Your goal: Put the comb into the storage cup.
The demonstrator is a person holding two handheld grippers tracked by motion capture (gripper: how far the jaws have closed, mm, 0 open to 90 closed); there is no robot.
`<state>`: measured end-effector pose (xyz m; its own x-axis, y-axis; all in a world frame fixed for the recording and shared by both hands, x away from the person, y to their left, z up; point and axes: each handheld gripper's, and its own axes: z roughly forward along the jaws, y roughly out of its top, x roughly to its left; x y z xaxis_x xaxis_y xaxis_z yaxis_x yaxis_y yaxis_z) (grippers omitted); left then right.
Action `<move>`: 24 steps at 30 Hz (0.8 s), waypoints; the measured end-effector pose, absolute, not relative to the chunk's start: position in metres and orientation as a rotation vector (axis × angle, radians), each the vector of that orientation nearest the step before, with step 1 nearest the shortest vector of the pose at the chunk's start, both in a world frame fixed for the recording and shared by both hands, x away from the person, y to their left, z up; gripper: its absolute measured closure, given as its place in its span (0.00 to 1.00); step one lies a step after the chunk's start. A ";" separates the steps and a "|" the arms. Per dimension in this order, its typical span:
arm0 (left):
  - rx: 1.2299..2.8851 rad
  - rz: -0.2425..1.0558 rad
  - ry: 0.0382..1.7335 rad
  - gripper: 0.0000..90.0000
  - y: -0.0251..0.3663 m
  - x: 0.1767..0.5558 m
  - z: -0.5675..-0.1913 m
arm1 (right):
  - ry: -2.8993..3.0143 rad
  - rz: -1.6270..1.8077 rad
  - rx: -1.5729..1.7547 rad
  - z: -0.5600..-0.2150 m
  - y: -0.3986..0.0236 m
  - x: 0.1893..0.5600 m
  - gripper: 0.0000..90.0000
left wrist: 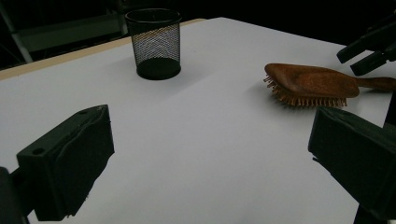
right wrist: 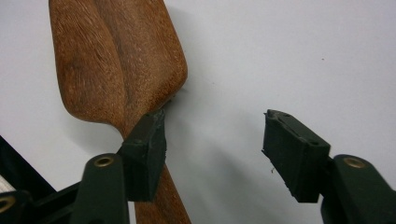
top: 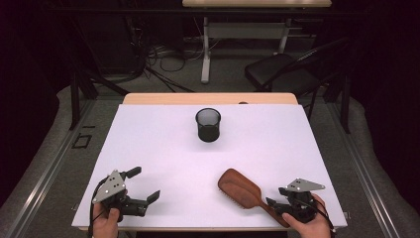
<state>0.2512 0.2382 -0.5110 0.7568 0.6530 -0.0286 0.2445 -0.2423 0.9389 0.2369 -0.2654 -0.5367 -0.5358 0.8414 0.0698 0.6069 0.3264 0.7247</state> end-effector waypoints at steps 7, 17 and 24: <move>1.819 0.450 0.699 0.00 0.238 0.251 -0.511 | 2.274 1.046 1.253 -0.531 -0.267 0.236 0.40; 1.819 0.447 0.695 0.00 0.238 0.251 -0.511 | 2.302 1.066 1.183 -0.526 -0.262 0.235 0.35; 1.821 0.444 0.694 0.00 0.237 0.251 -0.511 | 2.347 1.061 1.208 -0.527 -0.259 0.236 0.25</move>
<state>0.2512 0.2373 -0.5113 0.7593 0.6501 -0.0295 0.2455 -0.2442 0.9381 0.2361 -0.2588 -0.5267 -0.6035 0.7944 0.0687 0.5765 0.3752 0.7258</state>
